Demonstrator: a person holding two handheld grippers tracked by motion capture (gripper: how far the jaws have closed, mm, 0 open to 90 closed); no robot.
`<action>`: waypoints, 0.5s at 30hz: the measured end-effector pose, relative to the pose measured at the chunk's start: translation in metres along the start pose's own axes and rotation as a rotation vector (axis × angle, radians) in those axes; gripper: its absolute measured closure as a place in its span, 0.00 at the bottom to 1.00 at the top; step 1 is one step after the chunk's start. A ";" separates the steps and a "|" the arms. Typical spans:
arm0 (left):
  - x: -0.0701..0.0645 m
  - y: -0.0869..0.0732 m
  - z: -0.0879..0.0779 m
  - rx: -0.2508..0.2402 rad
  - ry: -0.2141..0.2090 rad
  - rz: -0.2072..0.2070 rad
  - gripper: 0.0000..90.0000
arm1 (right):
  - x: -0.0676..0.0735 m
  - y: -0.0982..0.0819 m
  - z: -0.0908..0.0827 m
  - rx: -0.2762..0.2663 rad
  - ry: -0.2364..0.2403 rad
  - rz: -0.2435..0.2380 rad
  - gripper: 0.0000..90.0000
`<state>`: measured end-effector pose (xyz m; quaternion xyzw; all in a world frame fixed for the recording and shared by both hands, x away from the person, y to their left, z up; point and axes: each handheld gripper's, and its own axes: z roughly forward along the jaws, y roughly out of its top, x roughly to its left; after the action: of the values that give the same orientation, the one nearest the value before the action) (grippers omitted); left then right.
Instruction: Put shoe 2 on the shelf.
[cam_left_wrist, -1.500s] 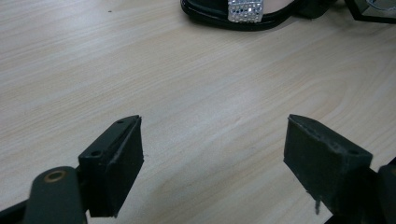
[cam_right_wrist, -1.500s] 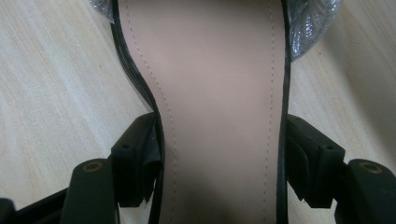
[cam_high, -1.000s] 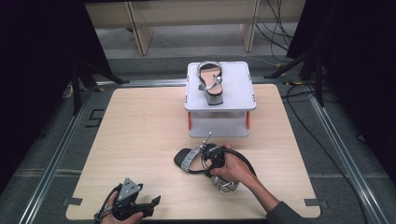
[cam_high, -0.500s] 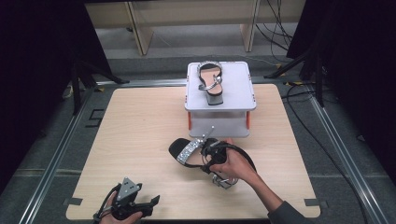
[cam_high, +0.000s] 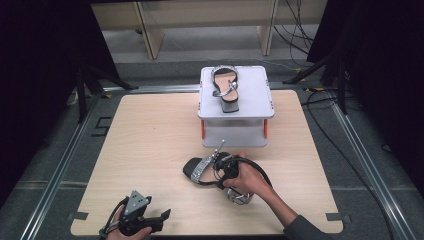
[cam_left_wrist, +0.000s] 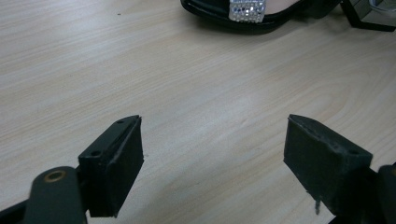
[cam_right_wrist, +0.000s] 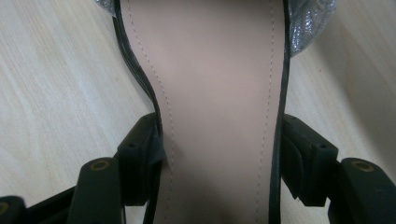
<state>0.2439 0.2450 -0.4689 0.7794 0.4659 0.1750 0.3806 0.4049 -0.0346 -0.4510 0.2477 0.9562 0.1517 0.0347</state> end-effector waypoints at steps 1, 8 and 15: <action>0.000 0.000 0.000 -0.002 -0.001 -0.001 0.22 | 0.000 -0.001 0.001 0.005 -0.001 0.005 0.41; -0.001 -0.001 0.001 -0.024 -0.016 -0.017 0.22 | 0.001 -0.006 0.002 0.008 -0.011 0.040 0.41; -0.002 -0.001 0.000 -0.006 -0.011 -0.019 0.22 | 0.003 -0.011 0.000 0.038 -0.025 0.042 0.40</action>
<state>0.2423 0.2432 -0.4699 0.7747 0.4706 0.1684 0.3874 0.3970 -0.0427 -0.4545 0.2705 0.9530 0.1309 0.0387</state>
